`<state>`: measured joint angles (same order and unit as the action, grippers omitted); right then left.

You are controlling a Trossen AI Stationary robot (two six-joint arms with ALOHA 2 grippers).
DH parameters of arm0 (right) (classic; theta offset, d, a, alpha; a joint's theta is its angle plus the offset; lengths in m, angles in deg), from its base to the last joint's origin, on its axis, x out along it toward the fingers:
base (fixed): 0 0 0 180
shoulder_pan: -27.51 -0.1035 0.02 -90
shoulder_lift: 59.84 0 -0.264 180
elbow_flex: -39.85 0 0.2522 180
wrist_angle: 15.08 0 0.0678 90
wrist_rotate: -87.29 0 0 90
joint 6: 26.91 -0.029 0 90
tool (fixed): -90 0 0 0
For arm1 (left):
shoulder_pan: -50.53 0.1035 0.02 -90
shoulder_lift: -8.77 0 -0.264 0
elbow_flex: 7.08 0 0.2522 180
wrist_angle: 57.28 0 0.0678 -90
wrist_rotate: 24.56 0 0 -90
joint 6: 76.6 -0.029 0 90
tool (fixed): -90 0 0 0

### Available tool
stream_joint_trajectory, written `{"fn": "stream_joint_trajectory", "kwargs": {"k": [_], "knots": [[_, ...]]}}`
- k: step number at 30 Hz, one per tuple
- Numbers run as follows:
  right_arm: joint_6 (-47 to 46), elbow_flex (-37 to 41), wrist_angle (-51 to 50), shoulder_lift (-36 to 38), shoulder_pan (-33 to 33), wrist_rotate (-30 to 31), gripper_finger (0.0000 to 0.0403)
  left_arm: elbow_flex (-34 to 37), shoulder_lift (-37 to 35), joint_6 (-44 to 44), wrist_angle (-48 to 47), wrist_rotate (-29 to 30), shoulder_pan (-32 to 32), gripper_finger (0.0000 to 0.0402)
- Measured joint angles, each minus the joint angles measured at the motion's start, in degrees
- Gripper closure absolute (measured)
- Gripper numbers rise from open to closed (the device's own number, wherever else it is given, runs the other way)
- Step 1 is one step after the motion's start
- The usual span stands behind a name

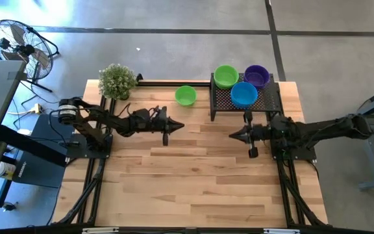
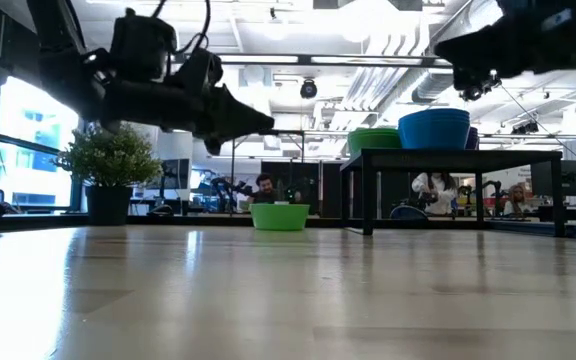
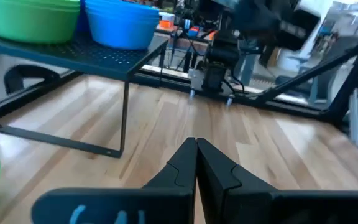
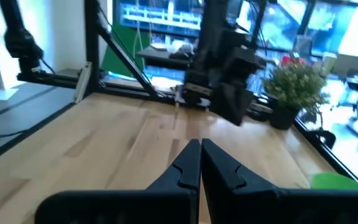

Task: Pick & Place Mini bowls
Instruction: Stack the green bowl on the other green bowls on the shelf

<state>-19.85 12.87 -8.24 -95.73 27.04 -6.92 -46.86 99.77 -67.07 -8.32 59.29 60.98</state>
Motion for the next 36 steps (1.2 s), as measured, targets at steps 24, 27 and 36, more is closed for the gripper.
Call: {"fn": "stream_joint_trajectory", "kwargs": {"k": [24, 27, 36], "knots": [[-0.8, 12.0, 21.3, 0.4, -5.9, -0.2, 0.0401, -36.0, -0.1, -8.9, -70.6, 5.2, 9.5, 0.0315], [-0.7, 12.0, 21.3, 0.4, -5.9, -0.2, 0.0402, -36.2, 1.5, -10.7, -69.9, 5.2, 12.1, 0.0267], [-0.6, 12.0, 21.2, 0.4, -5.9, -0.2, 0.0401, -36.3, 8.2, -20.2, -69.7, 3.3, 17.4, 0.0196]]}}
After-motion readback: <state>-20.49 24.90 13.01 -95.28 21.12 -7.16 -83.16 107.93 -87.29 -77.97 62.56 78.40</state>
